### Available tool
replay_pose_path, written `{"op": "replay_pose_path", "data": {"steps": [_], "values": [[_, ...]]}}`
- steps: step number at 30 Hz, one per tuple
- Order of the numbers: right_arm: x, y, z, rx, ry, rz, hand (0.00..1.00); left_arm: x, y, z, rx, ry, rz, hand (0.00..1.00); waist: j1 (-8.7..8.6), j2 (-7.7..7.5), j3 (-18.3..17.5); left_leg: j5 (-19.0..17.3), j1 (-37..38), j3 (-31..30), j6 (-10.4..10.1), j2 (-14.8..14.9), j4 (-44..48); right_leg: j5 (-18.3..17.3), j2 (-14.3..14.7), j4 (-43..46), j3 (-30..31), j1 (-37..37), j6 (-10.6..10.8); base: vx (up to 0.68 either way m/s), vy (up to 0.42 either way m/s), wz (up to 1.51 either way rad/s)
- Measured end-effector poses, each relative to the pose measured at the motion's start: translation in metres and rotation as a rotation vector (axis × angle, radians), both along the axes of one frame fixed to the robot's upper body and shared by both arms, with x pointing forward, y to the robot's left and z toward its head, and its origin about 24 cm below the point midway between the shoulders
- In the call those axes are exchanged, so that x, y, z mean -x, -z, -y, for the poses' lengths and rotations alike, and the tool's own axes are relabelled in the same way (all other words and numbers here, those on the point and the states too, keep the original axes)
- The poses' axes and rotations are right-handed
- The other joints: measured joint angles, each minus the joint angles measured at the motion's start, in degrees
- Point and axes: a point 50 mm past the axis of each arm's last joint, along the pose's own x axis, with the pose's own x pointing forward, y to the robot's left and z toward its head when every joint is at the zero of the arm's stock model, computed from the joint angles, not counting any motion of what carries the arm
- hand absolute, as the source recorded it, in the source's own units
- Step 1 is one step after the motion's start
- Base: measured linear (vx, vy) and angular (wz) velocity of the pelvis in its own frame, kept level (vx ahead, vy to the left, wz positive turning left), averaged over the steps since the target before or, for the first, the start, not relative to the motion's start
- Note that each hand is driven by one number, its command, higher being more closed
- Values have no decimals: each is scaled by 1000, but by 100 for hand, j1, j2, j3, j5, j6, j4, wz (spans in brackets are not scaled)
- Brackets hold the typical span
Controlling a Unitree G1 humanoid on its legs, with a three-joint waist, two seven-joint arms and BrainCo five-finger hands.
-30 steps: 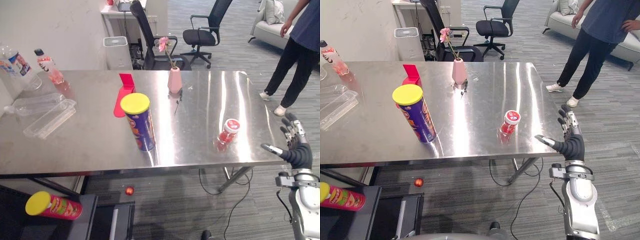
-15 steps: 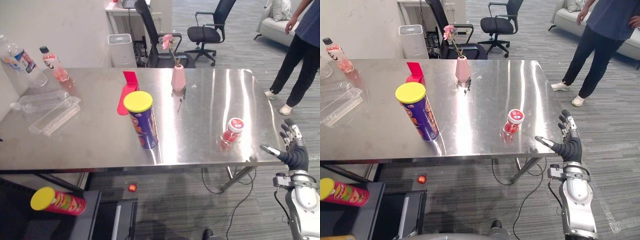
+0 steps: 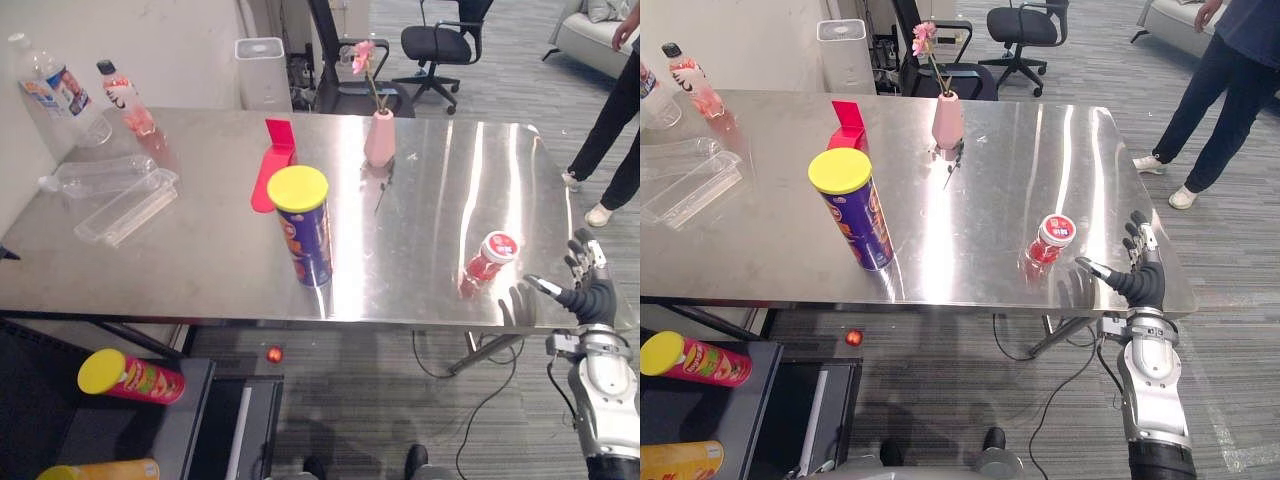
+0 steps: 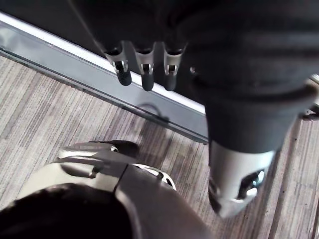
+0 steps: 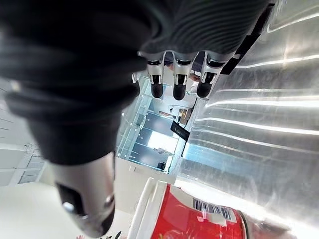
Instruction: Put the gum and the chips on the shelf.
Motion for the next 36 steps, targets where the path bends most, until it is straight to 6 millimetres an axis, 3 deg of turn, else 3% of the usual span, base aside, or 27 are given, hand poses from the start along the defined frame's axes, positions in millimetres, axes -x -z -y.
{"op": "replay_pose_path", "data": {"steps": [18,36], "values": [[-20,9,-19,6,-139,-73,0,-8,-2,0,-4,7,26,0,113,-18,299,114,-224,-168,133,-111,-3,199,-105,-7,-181,-127,-28,-14,6,4],[-25,1,-18,42,-94,-41,0,-11,-4,-3,-12,19,34,0,148,-84,482,359,-289,-259,192,-196,-206,305,-161,-8,-217,-231,-37,-28,4,3]]}}
